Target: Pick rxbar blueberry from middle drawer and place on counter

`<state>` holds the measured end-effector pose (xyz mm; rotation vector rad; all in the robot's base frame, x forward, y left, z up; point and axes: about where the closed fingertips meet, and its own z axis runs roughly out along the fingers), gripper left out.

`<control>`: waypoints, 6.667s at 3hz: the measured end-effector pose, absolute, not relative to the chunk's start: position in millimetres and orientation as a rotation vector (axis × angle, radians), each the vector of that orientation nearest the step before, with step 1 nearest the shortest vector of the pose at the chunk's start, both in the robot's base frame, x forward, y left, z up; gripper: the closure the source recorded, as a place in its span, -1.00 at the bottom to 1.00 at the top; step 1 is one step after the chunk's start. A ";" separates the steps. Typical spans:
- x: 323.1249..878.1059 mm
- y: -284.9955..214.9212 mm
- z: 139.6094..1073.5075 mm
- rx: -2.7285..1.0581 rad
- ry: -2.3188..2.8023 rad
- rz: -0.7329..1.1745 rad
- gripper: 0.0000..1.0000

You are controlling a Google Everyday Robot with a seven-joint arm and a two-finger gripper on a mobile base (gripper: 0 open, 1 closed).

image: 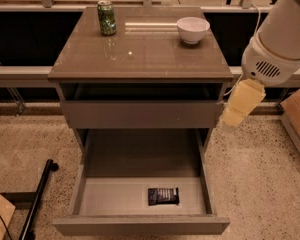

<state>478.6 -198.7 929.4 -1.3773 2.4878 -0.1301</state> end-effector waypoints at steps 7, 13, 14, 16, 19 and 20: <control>546.2 -87.1 696.5 -0.600 2.950 0.516 -1.00; 581.7 -61.7 546.4 -0.033 3.113 0.394 -1.00; 575.9 -62.4 513.4 0.036 3.170 0.268 -1.00; 552.0 -68.2 452.5 0.201 3.323 0.257 -1.00; 538.9 -41.7 406.1 0.249 3.390 0.367 -1.00; 530.7 -46.4 387.4 0.321 3.413 0.454 -1.00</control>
Offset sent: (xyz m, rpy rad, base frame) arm 0.0395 0.0930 -0.1447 0.3212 0.3051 -0.2659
